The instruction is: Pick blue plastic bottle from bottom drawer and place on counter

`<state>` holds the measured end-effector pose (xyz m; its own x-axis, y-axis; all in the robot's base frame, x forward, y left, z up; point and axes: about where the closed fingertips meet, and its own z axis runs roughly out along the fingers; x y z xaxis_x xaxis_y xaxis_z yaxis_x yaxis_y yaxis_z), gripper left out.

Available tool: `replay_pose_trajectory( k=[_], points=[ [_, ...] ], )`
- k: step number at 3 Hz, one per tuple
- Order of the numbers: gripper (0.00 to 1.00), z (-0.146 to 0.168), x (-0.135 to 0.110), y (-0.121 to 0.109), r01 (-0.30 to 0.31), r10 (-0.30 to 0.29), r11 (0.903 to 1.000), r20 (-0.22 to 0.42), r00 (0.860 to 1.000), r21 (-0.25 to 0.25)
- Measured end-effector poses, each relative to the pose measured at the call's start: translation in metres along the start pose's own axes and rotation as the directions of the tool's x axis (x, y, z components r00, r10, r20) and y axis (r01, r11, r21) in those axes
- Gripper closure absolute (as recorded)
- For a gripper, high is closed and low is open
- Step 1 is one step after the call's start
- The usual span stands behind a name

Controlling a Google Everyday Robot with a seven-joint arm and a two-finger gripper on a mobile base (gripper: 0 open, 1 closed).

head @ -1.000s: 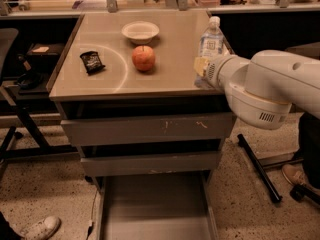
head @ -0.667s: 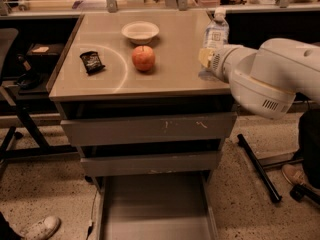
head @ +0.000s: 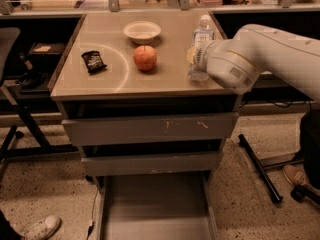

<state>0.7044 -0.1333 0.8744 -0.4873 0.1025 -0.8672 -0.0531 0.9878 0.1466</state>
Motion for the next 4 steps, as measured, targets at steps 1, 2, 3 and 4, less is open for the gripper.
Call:
replay_pose_trajectory(
  k=[1, 2, 3, 4],
  points=[
    [1.0, 0.028, -0.008, 0.007, -0.001, 0.004, 0.9993, -0.079, 0.997, 0.038],
    [1.0, 0.041, -0.02, 0.003, -0.014, 0.024, 0.9979, -0.154, 0.988, 0.064],
    [0.82, 0.036, -0.038, 0.014, -0.015, 0.02, 0.9993, -0.163, 0.986, 0.035],
    [0.57, 0.035, -0.04, 0.012, 0.004, 0.003, 0.9992, -0.155, 0.988, 0.041]
  ],
)
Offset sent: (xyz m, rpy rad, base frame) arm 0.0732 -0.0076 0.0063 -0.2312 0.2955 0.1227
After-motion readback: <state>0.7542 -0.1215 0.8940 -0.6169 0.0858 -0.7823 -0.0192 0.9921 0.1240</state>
